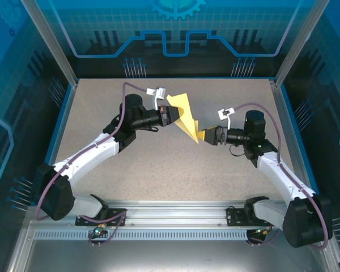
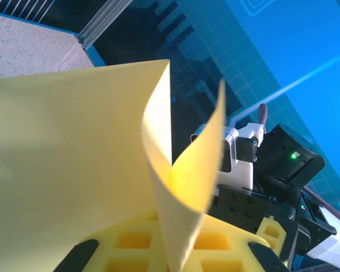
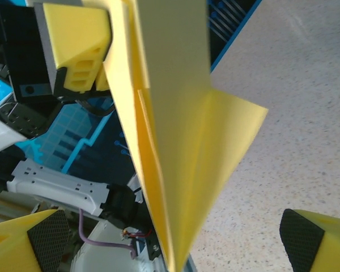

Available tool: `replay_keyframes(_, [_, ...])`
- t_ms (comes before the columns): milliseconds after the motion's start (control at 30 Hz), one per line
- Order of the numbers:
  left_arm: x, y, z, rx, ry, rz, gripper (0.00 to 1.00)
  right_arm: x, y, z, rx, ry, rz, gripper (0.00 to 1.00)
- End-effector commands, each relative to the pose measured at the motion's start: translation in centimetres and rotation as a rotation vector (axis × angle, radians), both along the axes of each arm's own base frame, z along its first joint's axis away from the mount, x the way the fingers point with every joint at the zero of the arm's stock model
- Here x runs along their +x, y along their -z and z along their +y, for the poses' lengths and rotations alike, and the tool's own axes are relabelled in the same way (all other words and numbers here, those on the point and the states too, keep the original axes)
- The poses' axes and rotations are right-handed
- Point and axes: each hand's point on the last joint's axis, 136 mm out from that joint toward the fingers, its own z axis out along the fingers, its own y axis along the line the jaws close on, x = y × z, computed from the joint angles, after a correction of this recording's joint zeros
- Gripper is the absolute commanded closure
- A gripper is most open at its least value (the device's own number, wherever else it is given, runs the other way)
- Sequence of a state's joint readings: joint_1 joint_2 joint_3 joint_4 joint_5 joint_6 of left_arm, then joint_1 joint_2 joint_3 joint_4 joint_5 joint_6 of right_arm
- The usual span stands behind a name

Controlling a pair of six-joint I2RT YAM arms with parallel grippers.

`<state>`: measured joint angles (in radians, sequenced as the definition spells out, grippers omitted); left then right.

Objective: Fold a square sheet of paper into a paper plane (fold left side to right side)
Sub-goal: Turn over the paper at the center of the table.

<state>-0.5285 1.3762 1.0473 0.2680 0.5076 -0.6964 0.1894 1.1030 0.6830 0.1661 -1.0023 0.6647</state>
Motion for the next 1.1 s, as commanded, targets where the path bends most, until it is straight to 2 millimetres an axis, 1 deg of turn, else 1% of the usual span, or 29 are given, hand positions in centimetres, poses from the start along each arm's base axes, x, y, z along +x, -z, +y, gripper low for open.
replay_keyframes(0, [-1.5, -1.5, -0.4, -0.016, 0.064, -0.085, 0.90, -0.1, -2.2, 1.3, 0.018, -0.029, -0.065, 0.01])
replay_keyframes(100, [-1.7, -1.5, -0.5, -0.019, 0.072, -0.085, 0.90, 0.0, -2.3, 2.1, 0.014, -0.046, -0.056, 0.02])
replay_keyframes(200, [-1.8, -1.3, -0.6, -0.015, 0.076, -0.079, 0.90, 0.0, -2.5, 2.9, 0.006, -0.059, -0.060, 0.09])
replay_keyframes(333, [-1.7, -1.1, -0.8, -0.015, 0.080, -0.071, 0.89, -0.2, -2.5, 3.5, -0.017, -0.066, -0.071, 0.25])
replay_keyframes(400, [-1.7, -1.0, -0.8, -0.013, 0.083, -0.066, 0.89, 0.0, -2.2, 3.5, -0.031, -0.055, -0.067, 0.32])
replay_keyframes(500, [-1.6, -0.9, -0.8, -0.008, 0.078, -0.064, 0.88, 0.1, -1.9, 3.4, -0.040, -0.048, -0.063, 0.45])
replay_keyframes(600, [-1.5, -0.6, -0.9, 0.000, 0.078, -0.058, 0.86, 0.1, -1.6, 3.3, -0.057, -0.039, -0.062, 0.61])
replay_keyframes(700, [-1.3, -0.1, -0.9, 0.011, 0.076, -0.049, 0.82, 0.3, -1.4, 3.1, -0.087, -0.017, -0.069, 0.81])
replay_keyframes(733, [-1.2, 0.0, -0.9, 0.018, 0.070, -0.049, 0.78, 0.4, -1.1, 2.9, -0.102, -0.003, -0.067, 0.86])
replay_keyframes(767, [-1.1, 0.2, -0.8, 0.028, 0.062, -0.046, 0.72, 0.6, -0.9, 2.7, -0.119, 0.013, -0.069, 0.89])
replay_keyframes(800, [-0.9, 0.5, -0.5, 0.045, 0.043, -0.046, 0.64, 0.7, -0.6, 2.5, -0.143, 0.031, -0.069, 0.90])
replay_keyframes(867, [-0.5, 1.4, 0.3, 0.099, -0.012, -0.036, 0.41, 0.9, 0.2, 1.9, -0.205, 0.066, -0.066, 0.92])
replay_keyframes(900, [-0.2, 1.8, 1.1, 0.136, -0.062, -0.032, 0.35, 1.0, 0.8, 1.5, -0.244, 0.081, -0.062, 0.92])
replay_keyframes(933, [0.2, 2.3, 2.0, 0.173, -0.122, -0.027, 0.31, 1.2, 1.5, 1.1, -0.304, 0.108, -0.059, 0.92])
replay_keyframes(967, [0.5, 2.7, 3.0, 0.202, -0.178, -0.023, 0.28, 1.1, 3.0, 0.5, -0.376, 0.130, -0.037, 0.93])
replay_keyframes(1000, [0.8, 3.0, 4.3, 0.232, -0.250, -0.017, 0.26, 1.2, 3.2, 0.2, -0.454, 0.151, -0.054, 0.93])
replay_keyframes(1067, [1.3, 3.5, 6.8, 0.272, -0.393, -0.008, 0.24, 1.7, 5.5, -1.4, -0.689, 0.233, -0.054, 0.93])
